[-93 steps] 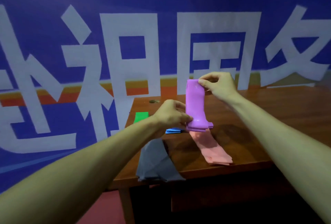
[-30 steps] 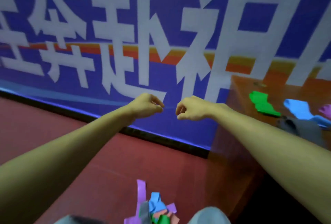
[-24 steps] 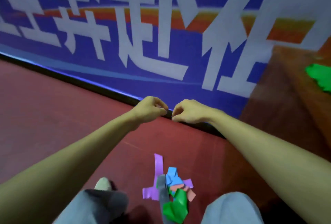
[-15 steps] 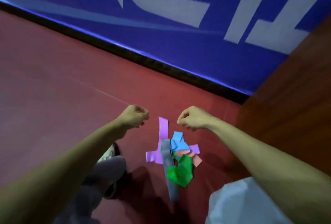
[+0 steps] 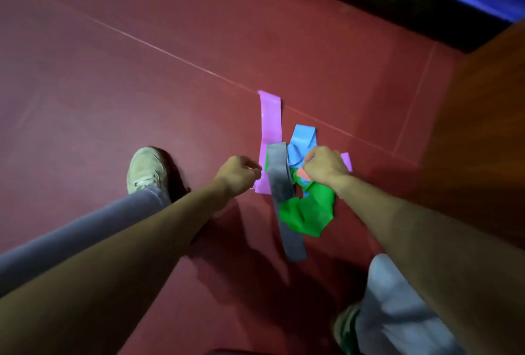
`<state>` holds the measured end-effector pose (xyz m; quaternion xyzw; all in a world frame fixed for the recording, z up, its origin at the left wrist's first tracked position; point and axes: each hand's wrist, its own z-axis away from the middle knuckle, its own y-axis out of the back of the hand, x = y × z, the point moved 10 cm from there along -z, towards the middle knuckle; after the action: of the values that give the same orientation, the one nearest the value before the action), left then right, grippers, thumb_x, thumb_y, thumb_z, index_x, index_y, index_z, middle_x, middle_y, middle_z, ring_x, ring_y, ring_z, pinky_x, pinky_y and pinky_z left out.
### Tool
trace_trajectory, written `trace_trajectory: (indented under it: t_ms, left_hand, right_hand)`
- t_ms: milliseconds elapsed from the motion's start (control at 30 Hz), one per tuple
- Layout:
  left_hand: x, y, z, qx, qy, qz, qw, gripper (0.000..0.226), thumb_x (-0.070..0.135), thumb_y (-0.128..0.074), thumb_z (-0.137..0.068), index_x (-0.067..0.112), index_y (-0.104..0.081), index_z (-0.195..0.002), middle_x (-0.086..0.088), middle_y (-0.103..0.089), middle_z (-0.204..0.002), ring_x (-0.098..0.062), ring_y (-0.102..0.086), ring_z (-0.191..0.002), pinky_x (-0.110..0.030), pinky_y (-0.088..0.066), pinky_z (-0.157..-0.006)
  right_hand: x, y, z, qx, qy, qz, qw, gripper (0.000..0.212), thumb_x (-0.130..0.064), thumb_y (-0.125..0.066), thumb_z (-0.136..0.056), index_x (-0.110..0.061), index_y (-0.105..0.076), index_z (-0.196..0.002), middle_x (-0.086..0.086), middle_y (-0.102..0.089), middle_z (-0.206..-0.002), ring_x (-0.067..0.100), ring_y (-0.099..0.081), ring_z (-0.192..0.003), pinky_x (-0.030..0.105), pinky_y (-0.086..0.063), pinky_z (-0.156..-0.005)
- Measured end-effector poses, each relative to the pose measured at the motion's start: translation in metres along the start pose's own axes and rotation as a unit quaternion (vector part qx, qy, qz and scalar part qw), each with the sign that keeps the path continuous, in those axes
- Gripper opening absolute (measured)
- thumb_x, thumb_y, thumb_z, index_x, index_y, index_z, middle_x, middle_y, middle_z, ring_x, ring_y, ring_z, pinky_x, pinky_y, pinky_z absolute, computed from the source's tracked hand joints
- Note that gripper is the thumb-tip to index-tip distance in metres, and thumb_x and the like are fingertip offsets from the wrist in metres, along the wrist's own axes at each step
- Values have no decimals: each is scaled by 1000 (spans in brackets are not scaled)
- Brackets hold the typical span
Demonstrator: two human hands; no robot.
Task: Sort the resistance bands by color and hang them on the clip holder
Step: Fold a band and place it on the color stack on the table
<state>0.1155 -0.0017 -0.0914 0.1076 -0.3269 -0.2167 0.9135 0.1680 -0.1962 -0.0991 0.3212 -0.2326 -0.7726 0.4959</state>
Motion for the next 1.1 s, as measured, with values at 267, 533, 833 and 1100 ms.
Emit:
trace_trajectory:
  t_ms: [267,533,833,1100]
  left_hand:
    - [-31,-54,-18,-36,7,22,999,13,7,-54,-91,12,-66,-92,-10,-60,-83,-22,-56,-77,-23,-40,-55]
    - [-2,-44,8,-43,-28,7,999,14,5,-49,-91,9,-62,-89,-8,-57,-79,-17,-54,-65,-16,-37,-47]
    - [77,10,100,-75,-90,-40,992,18,1,-45,-92,8,-61,-98,-2,-58,-73,-15,-55,-58,-20,-38,-47]
    - [132,46,197,-9,-181,-29,983,16,0,-48,-91,11,-60,-93,-5,-59,-81,-13,-56,-64,-12,-40,-49]
  right_hand:
    - [58,-39,-4,76,20,126,989,26,-18,-54,-91,-10,-54,-116,15,-57,-121,36,-55,-113,43,-47,-90]
    - [40,-24,16,-4,39,76,996,31,-22,-51,-96,-14,-57,-125,21,-58,-127,36,-55,-115,35,-42,-92]
    - [-11,59,94,-62,89,113,988,28,-27,-63,-89,-3,-72,-99,17,-70,-98,28,-64,-98,32,-47,-86]
    - [-71,151,193,65,220,-3,973,8,-15,-67,-85,-15,-74,-85,-5,-66,-77,9,-58,-76,21,-41,-70]
